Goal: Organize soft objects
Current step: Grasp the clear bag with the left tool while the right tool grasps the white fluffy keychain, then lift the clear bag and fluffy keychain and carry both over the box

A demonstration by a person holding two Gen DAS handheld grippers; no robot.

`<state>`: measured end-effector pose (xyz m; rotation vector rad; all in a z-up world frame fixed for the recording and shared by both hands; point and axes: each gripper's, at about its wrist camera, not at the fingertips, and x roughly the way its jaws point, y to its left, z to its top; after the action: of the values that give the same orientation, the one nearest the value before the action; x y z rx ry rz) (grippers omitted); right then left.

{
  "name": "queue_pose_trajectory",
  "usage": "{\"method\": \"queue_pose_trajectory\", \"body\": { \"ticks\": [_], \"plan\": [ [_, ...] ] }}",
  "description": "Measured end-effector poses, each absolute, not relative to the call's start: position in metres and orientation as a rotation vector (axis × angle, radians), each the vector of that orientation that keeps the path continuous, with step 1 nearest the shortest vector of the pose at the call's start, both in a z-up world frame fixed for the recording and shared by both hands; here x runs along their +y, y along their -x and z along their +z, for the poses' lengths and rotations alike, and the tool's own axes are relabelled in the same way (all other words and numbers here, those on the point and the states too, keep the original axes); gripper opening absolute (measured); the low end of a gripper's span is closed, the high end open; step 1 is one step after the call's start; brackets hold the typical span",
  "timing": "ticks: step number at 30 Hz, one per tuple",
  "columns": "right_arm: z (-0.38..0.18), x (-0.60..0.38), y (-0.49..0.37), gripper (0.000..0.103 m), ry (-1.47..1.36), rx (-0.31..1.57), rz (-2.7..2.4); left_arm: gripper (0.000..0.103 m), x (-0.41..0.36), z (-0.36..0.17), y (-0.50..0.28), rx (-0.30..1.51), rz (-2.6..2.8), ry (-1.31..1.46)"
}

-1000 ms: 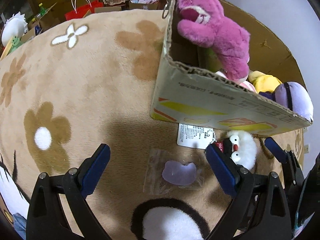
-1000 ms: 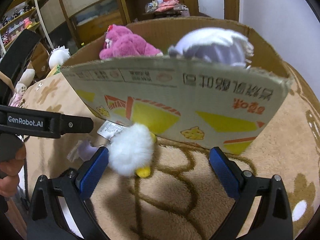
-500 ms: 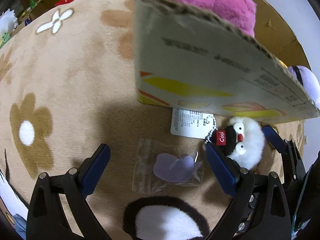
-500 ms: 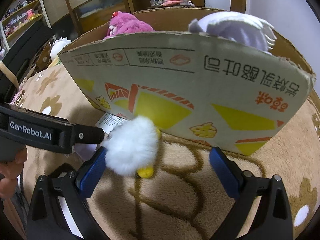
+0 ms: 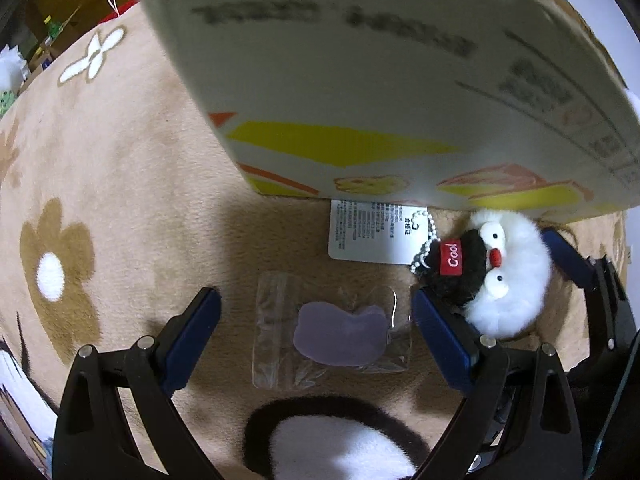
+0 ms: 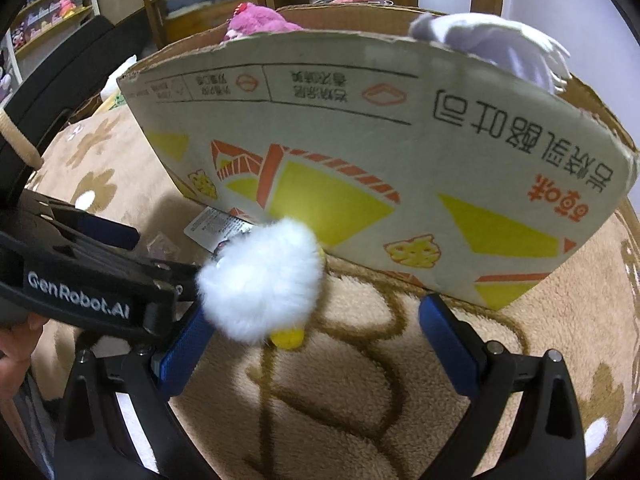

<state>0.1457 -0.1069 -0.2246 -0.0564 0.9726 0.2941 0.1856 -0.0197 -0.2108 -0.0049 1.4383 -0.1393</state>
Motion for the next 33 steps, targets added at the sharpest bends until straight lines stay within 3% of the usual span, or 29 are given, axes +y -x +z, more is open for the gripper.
{"method": "queue_pose_trajectory", "body": {
  "ticks": [8, 13, 18, 28, 31, 33],
  "plan": [
    [-0.229, -0.1, -0.144, 0.103, 0.096, 0.969, 0.291, 0.094, -0.045, -0.218, -0.176, 1.443, -0.127, -0.028],
    [-0.231, -0.092, -0.143, 0.103, 0.124, 0.963, 0.283, 0.077, -0.051, -0.216, -0.168, 1.453, -0.141, -0.034],
    [-0.233, -0.087, -0.142, 0.102, 0.126, 0.957, 0.286, 0.07, -0.052, -0.215, -0.166, 1.446, -0.134, -0.033],
    [-0.227, -0.084, -0.145, 0.083, 0.056, 0.935, 0.327, 0.067, -0.041, -0.213, -0.167, 1.425, -0.112, -0.005],
    [-0.224, -0.081, -0.149, 0.073, 0.051, 0.927, 0.344, 0.067, -0.039, -0.213, -0.169, 1.419, -0.095, 0.004],
    [-0.224, -0.079, -0.15, 0.06, 0.044, 0.927, 0.359, 0.067, -0.029, -0.209, -0.168, 1.418, -0.1, 0.014]
  ]
}}
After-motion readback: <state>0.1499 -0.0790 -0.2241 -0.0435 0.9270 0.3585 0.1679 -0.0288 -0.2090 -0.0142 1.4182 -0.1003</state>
